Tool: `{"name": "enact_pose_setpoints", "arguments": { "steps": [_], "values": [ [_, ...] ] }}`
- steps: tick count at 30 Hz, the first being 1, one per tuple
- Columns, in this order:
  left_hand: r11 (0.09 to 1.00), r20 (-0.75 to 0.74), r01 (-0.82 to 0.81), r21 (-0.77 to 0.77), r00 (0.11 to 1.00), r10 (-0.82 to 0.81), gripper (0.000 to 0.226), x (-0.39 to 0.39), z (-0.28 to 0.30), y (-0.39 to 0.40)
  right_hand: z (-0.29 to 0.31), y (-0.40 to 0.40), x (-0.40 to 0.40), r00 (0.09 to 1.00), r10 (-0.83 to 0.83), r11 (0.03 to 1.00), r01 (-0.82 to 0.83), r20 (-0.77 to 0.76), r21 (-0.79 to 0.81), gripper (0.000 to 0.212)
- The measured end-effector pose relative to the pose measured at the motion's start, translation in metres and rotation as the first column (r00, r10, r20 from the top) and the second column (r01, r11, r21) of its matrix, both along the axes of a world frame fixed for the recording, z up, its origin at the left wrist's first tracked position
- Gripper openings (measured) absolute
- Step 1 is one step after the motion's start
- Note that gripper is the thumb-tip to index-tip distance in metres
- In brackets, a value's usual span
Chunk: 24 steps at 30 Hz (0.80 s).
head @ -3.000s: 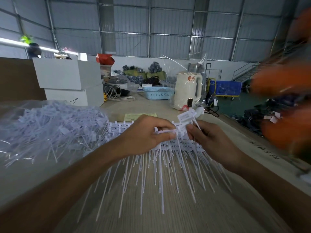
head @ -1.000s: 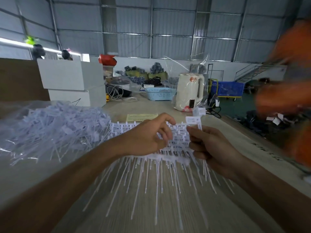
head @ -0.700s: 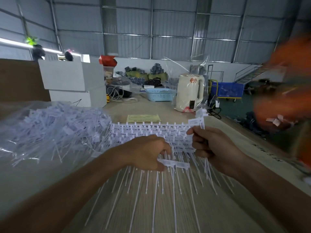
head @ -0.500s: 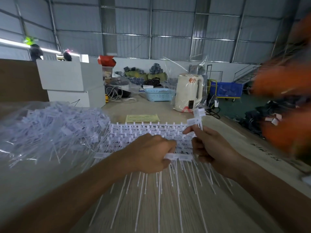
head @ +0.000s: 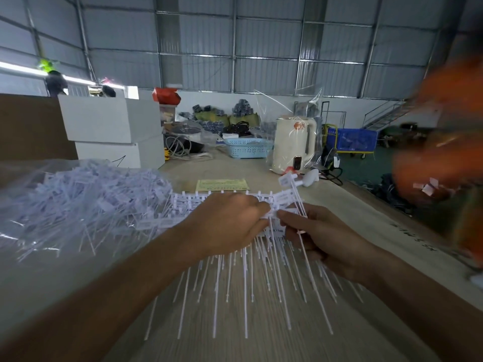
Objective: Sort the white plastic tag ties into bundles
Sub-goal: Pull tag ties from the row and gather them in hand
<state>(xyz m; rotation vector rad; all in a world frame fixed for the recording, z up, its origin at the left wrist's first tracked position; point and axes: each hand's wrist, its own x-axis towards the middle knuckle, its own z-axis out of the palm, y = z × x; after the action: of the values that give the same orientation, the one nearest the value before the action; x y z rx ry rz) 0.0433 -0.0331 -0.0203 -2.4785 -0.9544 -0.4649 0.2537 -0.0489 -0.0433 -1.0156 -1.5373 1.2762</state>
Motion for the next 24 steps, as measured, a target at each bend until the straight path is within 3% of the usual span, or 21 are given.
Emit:
{"name": "enact_pose_setpoints", "arguments": {
  "steps": [2,6,8,11,13,16,20,24],
  "values": [
    [0.995,-0.079,0.028,0.097,0.997,-0.020,0.022,0.001,-0.003,-0.001,-0.001,-0.001,0.000,1.000,0.021,0.999,-0.021,-0.003,0.042,0.019],
    [0.998,-0.102,0.022,0.059,0.995,-0.016,0.017,0.000,-0.005,0.000,-0.002,-0.001,0.001,0.990,-0.005,0.975,-0.026,0.140,0.220,0.017],
    [0.999,-0.035,0.046,-0.009,0.998,-0.046,0.023,0.001,-0.006,0.003,0.002,0.000,0.003,0.968,-0.069,0.922,-0.032,0.243,0.386,0.016],
    [0.974,0.084,0.088,-0.208,0.994,-0.072,0.035,0.003,-0.004,0.004,0.005,0.001,0.008,0.861,-0.244,0.774,-0.103,0.445,0.624,0.015],
    [0.972,0.112,0.107,-0.210,0.990,-0.085,0.032,0.002,-0.002,0.004,0.003,0.002,0.007,0.901,-0.217,0.790,-0.064,0.376,0.610,0.013],
    [0.989,0.092,0.124,-0.074,0.989,-0.117,0.030,-0.001,0.000,0.002,0.002,0.003,0.008,0.960,-0.145,0.902,0.028,0.241,0.431,0.015],
    [0.982,-0.065,0.130,0.137,0.990,-0.122,0.033,-0.001,0.002,-0.004,0.002,0.007,0.013,0.908,-0.137,0.941,-0.006,0.395,0.339,0.042],
    [0.979,-0.141,0.123,0.165,0.985,-0.101,0.035,0.001,0.007,-0.004,-0.002,0.009,0.006,0.848,-0.306,0.868,0.061,0.434,0.493,0.044]
  ]
}}
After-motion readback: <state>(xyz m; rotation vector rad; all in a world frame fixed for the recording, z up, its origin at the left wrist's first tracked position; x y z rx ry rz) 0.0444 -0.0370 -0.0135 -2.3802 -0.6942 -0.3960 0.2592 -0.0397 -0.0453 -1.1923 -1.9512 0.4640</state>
